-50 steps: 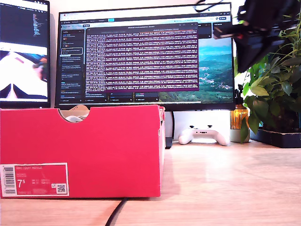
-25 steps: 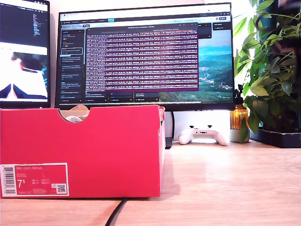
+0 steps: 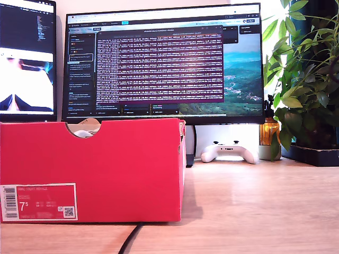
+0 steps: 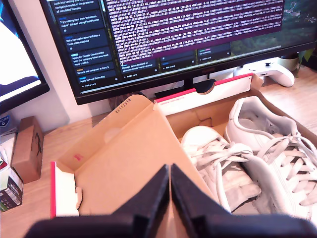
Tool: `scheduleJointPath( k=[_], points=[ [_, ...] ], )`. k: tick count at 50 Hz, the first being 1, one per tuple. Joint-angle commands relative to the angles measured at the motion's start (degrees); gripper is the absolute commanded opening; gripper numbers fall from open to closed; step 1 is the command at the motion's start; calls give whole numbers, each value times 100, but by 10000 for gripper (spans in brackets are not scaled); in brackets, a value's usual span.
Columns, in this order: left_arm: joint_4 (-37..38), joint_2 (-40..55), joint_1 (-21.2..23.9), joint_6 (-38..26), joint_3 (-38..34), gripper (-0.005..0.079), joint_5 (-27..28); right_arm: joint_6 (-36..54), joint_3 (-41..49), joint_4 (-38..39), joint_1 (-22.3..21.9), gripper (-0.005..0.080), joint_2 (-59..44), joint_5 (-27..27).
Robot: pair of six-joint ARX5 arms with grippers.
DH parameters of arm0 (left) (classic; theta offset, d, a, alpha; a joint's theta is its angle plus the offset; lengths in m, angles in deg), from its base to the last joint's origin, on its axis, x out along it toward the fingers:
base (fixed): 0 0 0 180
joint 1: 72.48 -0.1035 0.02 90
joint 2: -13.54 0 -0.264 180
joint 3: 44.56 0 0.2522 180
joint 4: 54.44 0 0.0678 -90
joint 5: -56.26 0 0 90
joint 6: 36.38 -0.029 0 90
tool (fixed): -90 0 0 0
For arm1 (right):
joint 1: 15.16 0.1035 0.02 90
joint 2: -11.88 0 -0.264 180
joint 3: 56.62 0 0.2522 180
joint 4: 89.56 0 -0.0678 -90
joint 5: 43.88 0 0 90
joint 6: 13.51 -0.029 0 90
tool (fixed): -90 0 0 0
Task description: Pack the white shoes by picking the first shoe and placing it inside the red shoebox, left side, then picking and rotating the second shoe and placing it in the shoebox
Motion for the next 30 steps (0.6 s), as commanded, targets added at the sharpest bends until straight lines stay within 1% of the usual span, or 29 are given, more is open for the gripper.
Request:
scheduleJointPath(
  k=[1,8,15,24,30],
  points=[
    [-68,-96,11,24,-162,-11,63,11,140,221,-76,-9,46,-79],
    [-50,-188,11,26,-166,-11,63,-33,188,313,-197,-9,46,-326],
    [-44,-339,15,37,-168,-11,66,-52,518,723,-190,-9,57,-326],
    [15,-713,140,39,-245,-11,59,-111,1176,1666,-118,-9,111,-341],
    [4,-973,199,39,-501,-11,-31,37,1421,1895,4,-9,245,-341]
  ],
)
